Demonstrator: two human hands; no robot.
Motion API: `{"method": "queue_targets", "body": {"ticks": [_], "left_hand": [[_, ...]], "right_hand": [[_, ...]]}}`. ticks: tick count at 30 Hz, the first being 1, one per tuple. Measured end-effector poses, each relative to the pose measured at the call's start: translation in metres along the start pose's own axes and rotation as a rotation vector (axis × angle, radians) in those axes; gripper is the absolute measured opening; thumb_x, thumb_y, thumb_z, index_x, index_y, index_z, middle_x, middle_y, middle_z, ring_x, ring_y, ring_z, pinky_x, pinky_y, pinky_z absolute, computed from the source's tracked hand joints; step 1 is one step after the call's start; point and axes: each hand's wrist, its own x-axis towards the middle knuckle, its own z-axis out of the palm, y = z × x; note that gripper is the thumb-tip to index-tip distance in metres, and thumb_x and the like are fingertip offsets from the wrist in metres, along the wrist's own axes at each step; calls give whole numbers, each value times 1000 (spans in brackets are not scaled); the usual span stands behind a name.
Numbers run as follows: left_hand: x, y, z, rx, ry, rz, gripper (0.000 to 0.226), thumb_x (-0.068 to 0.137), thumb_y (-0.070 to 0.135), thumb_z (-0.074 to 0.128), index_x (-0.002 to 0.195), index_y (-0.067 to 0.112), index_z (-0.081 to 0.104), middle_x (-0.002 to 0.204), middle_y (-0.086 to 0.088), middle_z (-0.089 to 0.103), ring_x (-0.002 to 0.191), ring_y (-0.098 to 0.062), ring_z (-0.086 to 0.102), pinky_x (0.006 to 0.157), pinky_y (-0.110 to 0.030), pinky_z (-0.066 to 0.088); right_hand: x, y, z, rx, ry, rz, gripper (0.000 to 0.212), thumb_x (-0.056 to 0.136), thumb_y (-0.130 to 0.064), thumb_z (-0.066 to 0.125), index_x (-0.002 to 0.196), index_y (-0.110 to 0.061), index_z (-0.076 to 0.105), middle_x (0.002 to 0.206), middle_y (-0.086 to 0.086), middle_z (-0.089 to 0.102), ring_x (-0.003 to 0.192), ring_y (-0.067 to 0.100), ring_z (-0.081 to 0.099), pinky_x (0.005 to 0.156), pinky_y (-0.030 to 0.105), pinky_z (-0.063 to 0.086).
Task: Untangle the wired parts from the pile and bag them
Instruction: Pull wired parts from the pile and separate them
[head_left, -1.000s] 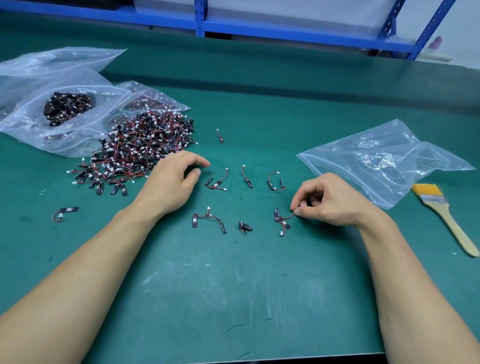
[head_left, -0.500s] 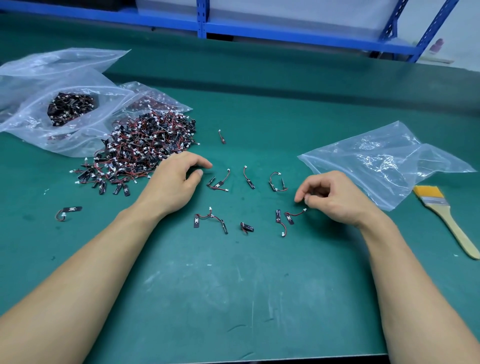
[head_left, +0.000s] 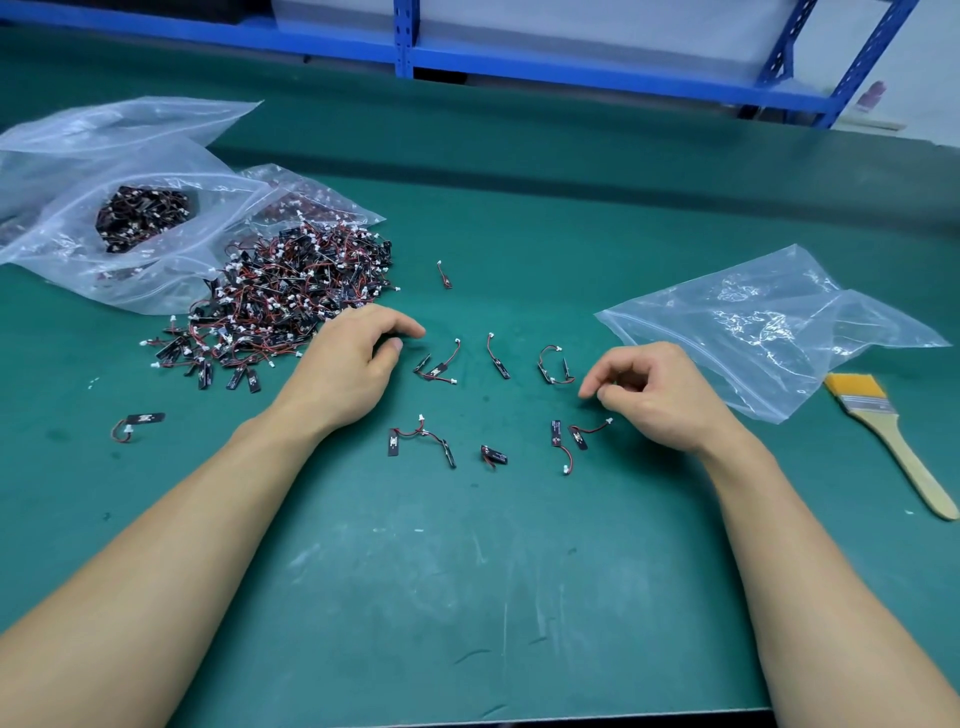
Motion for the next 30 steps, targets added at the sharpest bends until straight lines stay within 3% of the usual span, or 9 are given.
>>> {"method": "queue_targets", "body": {"ticks": [7,15,26,30], "left_hand": [[0,-2,1,-4,4,-4,28,96,2,54,114,15,70,116,1,68,114,-21,57,102,-32,39],[-1,-1,2,-34,-50,60,14,90,20,70,102,28,72,119,6,66,114,-16,54,107,-33,34],[-1,-1,1,-29,-46,48,16,92,14,67,101,26,72,120,6,65,114,-16,53,108,-31,33],[-1,0,2,-27,-30,69,16,93,12,65,102,22,72,118,5,66,111,-11,54,108,-30,32]], "right_hand": [[0,-1,1,-11,12,5,32,80,1,62,69,-27,73,55,-14,55,49,8,39,50,15,34],[1,-1,1,-27,32,11,32,82,-1,63,68,-28,73,47,-13,48,46,6,38,48,13,31],[1,0,1,-32,50,19,30,83,-3,64,68,-29,73,51,-3,51,48,9,38,49,16,32],[2,0,1,-24,52,27,30,83,-4,64,69,-28,73,48,-9,48,48,9,37,49,16,31]]}}
